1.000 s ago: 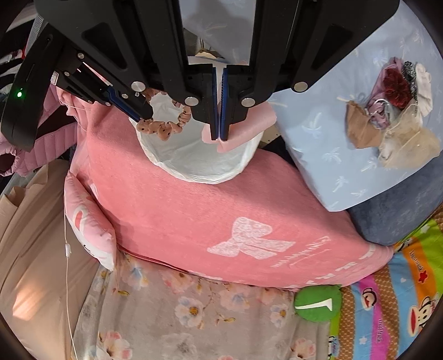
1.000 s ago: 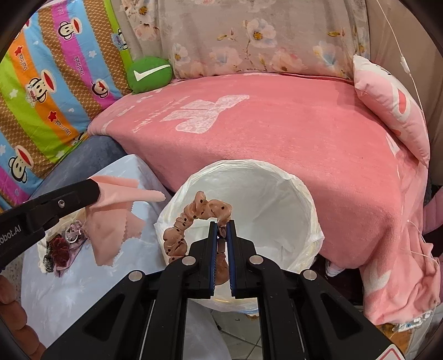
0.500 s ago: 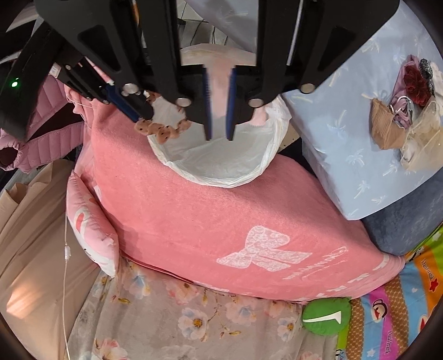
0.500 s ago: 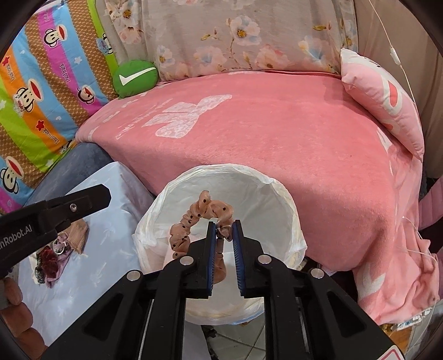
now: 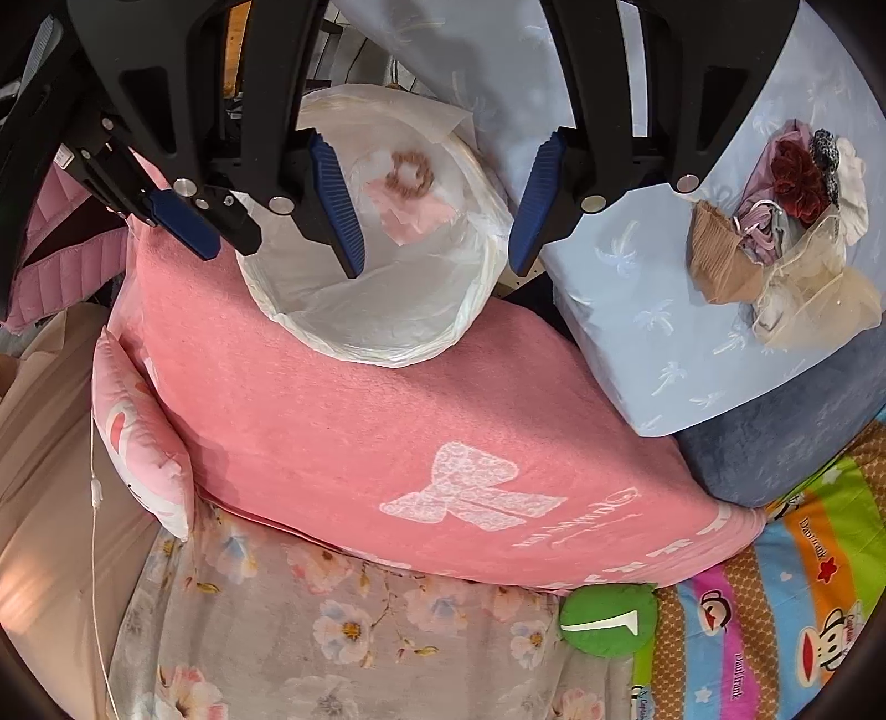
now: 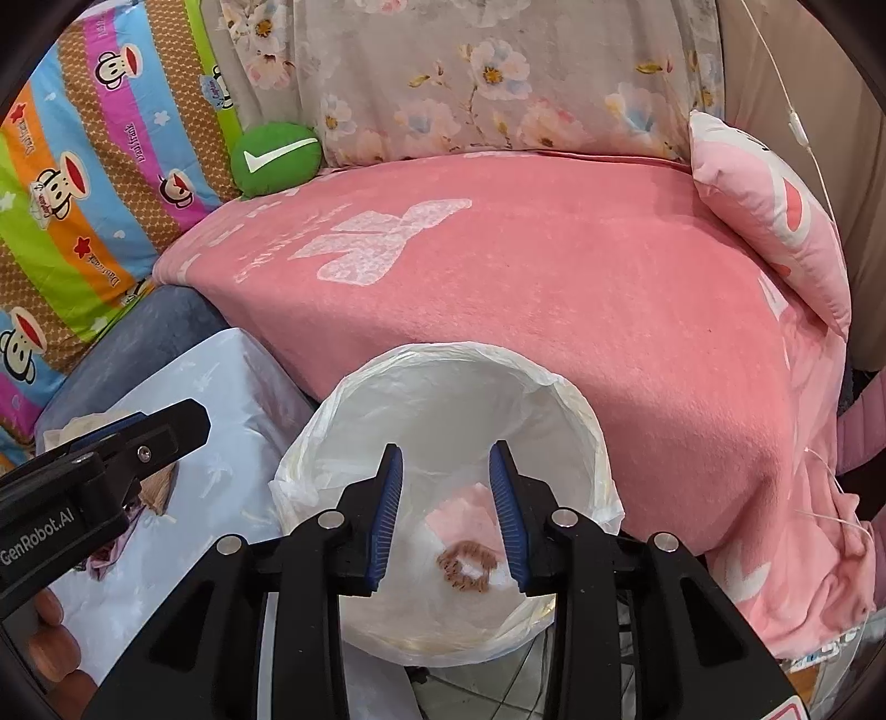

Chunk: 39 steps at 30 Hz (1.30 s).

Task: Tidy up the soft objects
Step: 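Open both tools to drop the cloth and scrunchie into the wastebasket, then move both open tools back toward the fabric pile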

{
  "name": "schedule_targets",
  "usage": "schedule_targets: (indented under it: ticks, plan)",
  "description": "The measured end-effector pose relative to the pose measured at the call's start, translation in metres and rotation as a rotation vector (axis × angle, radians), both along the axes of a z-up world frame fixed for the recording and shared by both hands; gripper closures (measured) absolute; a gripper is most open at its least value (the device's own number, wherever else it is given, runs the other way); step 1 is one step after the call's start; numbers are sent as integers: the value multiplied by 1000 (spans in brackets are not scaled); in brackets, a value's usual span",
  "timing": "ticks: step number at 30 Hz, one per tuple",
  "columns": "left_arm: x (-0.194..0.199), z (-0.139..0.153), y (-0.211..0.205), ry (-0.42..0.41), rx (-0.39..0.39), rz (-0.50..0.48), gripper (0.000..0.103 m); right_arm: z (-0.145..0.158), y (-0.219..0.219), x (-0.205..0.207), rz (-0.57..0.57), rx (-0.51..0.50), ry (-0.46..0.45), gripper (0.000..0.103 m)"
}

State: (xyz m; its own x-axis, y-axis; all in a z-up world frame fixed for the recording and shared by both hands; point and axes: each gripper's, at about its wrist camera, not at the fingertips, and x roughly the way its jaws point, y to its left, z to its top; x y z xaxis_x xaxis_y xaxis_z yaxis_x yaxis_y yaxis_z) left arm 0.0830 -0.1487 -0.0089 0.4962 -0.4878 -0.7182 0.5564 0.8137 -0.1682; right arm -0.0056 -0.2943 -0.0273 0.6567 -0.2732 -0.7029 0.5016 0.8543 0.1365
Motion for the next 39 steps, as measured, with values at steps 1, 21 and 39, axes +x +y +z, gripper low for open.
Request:
schedule_targets:
  ticks: [1,21,39]
  plan:
    - [0,0,2,1,0,5,51,0,1,0,2,0,0,70]
    - [2,-6,37,10,-1,78,51,2,37,4,70,-20,17,67]
    - [7,-21,93,20,28,190,51,-4,88,17,166,-32,44,65]
